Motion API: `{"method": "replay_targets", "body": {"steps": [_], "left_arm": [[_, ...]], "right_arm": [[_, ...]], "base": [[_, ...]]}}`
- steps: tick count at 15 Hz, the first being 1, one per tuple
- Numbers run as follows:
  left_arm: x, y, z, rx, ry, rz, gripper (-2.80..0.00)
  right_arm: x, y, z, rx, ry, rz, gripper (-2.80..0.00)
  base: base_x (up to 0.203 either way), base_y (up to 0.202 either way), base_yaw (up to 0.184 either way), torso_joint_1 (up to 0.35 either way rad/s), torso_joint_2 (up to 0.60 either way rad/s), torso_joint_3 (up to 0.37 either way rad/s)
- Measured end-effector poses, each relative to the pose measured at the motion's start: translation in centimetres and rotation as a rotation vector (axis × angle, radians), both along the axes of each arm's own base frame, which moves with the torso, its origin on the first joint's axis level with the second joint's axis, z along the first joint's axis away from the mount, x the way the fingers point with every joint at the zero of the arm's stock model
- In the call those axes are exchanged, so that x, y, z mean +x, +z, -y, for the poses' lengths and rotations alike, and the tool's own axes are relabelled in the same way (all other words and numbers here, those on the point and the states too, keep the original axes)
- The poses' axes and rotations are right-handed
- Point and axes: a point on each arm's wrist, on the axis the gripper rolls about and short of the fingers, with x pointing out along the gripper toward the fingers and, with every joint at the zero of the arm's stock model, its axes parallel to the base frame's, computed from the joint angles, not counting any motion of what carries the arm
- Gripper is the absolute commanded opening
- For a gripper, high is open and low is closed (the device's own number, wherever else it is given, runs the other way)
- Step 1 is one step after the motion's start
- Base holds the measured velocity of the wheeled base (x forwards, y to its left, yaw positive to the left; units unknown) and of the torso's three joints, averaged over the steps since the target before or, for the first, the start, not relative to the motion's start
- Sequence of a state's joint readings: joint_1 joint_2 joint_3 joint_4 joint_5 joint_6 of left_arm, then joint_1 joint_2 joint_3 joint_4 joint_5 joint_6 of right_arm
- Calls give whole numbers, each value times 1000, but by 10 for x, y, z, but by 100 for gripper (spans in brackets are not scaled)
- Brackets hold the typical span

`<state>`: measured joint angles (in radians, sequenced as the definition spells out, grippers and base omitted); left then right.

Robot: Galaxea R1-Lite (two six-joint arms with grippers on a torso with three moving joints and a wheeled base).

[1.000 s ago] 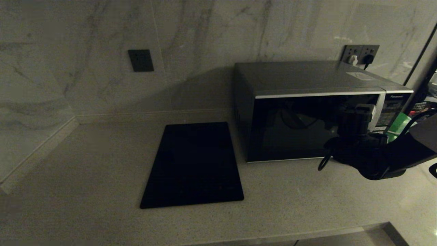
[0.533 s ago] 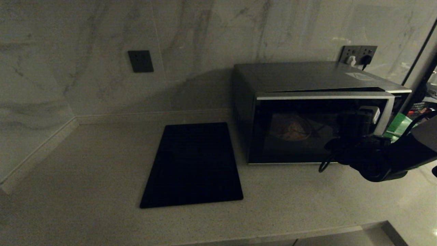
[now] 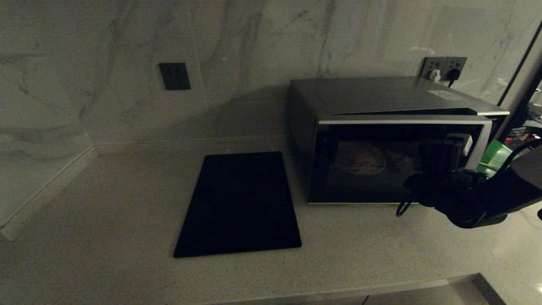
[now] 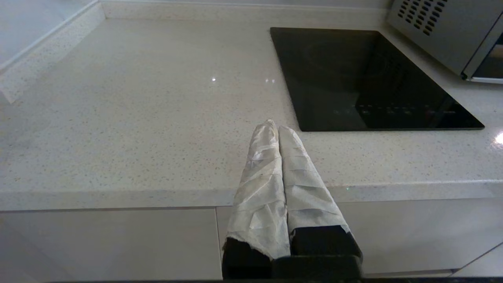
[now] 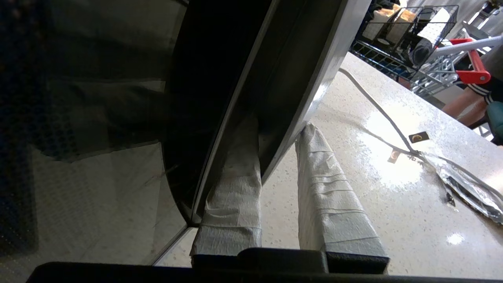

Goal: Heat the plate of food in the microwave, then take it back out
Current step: Open the microwave oven

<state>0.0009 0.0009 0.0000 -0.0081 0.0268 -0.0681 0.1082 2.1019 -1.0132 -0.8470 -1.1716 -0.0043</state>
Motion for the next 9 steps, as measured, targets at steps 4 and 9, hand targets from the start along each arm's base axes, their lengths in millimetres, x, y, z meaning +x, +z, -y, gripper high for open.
{"method": "replay_targets", "body": {"steps": [4,9], "left_arm": [[0,0,0,0,0,0,-280],[0,0,0,0,0,0,-280]], "right_arm": [[-2,0,-14,1,39,20,-280],[-9,-4,-22,1,53,46,-280]], "base": [[0,0,0,0,0,0],[0,0,0,0,0,0]]}}
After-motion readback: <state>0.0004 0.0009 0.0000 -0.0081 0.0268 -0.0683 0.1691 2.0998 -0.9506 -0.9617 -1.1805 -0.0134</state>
